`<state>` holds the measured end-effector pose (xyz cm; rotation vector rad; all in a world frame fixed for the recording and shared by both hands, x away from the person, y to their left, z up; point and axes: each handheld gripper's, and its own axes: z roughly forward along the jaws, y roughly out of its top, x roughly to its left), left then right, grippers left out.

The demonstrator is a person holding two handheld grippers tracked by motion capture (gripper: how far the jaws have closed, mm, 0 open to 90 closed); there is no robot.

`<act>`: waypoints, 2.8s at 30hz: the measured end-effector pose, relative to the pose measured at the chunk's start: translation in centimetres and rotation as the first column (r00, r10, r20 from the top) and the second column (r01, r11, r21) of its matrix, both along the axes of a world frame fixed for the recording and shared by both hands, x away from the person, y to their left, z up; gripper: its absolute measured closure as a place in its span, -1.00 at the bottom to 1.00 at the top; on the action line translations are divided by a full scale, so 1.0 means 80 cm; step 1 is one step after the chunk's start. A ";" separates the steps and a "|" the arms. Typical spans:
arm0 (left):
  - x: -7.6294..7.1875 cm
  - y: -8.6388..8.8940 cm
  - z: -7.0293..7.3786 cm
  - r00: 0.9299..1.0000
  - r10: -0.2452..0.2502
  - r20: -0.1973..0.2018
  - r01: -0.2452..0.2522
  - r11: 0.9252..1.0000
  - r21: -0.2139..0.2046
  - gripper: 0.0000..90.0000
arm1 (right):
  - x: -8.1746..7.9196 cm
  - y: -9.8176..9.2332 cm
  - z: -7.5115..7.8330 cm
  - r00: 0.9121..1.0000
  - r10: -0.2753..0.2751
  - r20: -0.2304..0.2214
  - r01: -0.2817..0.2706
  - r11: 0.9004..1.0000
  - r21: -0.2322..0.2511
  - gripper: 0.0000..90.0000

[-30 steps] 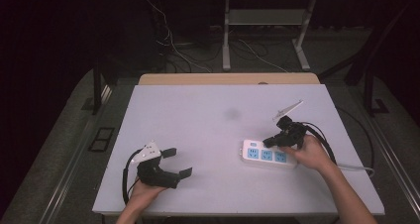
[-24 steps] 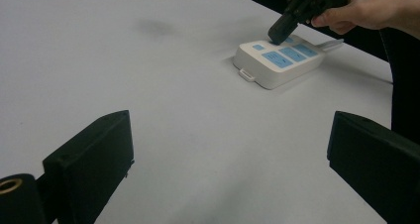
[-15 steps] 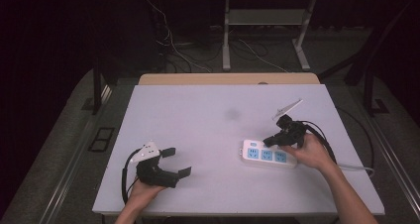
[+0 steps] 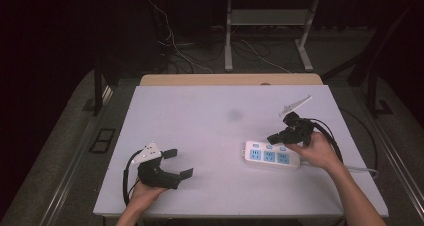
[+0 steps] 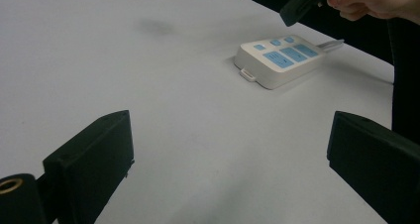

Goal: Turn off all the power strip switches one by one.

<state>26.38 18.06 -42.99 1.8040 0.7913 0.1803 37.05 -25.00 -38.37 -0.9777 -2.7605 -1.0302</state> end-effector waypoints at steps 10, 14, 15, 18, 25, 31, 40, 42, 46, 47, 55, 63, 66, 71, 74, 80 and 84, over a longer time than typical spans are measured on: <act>0.000 0.001 0.001 1.000 0.000 0.003 0.000 1.000 -0.001 -0.94 | 0.002 0.013 0.017 1.000 0.020 0.018 -0.020 1.000 -0.013 1.00; 0.000 0.001 0.001 1.000 -0.001 0.004 0.001 1.000 -0.001 -0.94 | 0.004 0.019 0.018 0.999 0.032 0.020 -0.031 0.999 -0.020 1.00; 0.000 0.001 0.001 1.000 -0.001 0.004 0.001 1.000 0.000 -0.94 | 0.005 0.020 0.019 0.999 0.031 0.016 -0.030 0.999 -0.022 1.00; 0.000 0.001 0.001 1.000 0.000 0.003 0.000 1.000 -0.001 -0.94 | 0.007 0.025 0.019 0.999 0.033 0.014 -0.033 0.999 -0.023 1.00; 0.000 0.001 0.001 1.000 0.000 0.004 0.000 1.000 -0.001 -0.94 | 0.012 0.034 0.019 0.999 0.040 0.011 -0.040 0.999 -0.023 1.00; 0.000 0.001 0.001 1.000 0.000 0.005 0.000 1.000 -0.002 -0.94 | 0.017 0.041 0.013 0.999 0.040 0.004 -0.039 0.999 -0.027 1.00; 0.000 0.002 0.001 1.000 0.001 0.006 -0.001 1.000 -0.004 -0.94 | 0.022 0.049 -0.001 0.999 0.037 -0.019 -0.037 0.998 -0.042 1.00; 0.000 0.002 0.001 1.000 0.001 0.007 -0.001 1.000 -0.003 -0.94 | 0.023 0.051 -0.005 0.999 0.042 -0.024 -0.043 0.998 -0.044 1.00; 0.000 0.003 0.002 1.000 0.000 0.009 0.000 1.000 -0.004 -0.94 | 0.024 0.057 -0.012 0.998 0.049 -0.041 -0.051 0.997 -0.059 1.00; 0.000 0.003 0.002 1.000 0.000 0.009 0.000 1.000 -0.004 -0.94 | 0.023 0.058 -0.014 0.998 0.049 -0.044 -0.052 0.997 -0.061 1.00; 0.000 0.003 0.002 1.000 0.000 0.009 0.000 1.000 -0.006 -0.94 | 0.023 0.063 -0.028 0.998 0.053 -0.045 -0.057 0.994 -0.095 1.00; 0.000 0.001 0.002 1.000 -0.003 0.010 0.003 1.000 -0.002 -0.94 | 0.020 0.063 -0.029 0.998 0.055 -0.037 -0.058 0.994 -0.091 1.00; 0.000 0.001 0.002 1.000 -0.004 0.009 0.004 1.000 -0.001 -0.94 | 0.019 0.063 -0.029 0.998 0.056 -0.030 -0.058 0.994 -0.090 1.00; 0.000 0.001 0.002 1.000 -0.007 0.009 0.007 1.000 -0.003 -0.94 | 0.019 0.064 -0.029 0.998 0.063 -0.025 -0.065 0.993 -0.094 1.00; 0.000 0.002 0.002 1.000 -0.001 0.009 0.001 1.000 -0.009 -0.94 | 0.019 0.064 -0.031 0.998 0.058 -0.014 -0.059 0.995 -0.084 1.00; -0.001 0.002 0.002 1.000 -0.001 0.009 0.001 1.000 -0.011 -0.94 | 0.022 0.067 -0.035 0.998 0.056 -0.041 -0.058 0.997 -0.046 1.00; -0.002 0.002 0.003 1.000 -0.005 0.011 0.006 1.000 -0.006 -0.94 | 0.023 0.068 -0.034 0.997 0.065 -0.038 -0.067 0.996 -0.058 1.00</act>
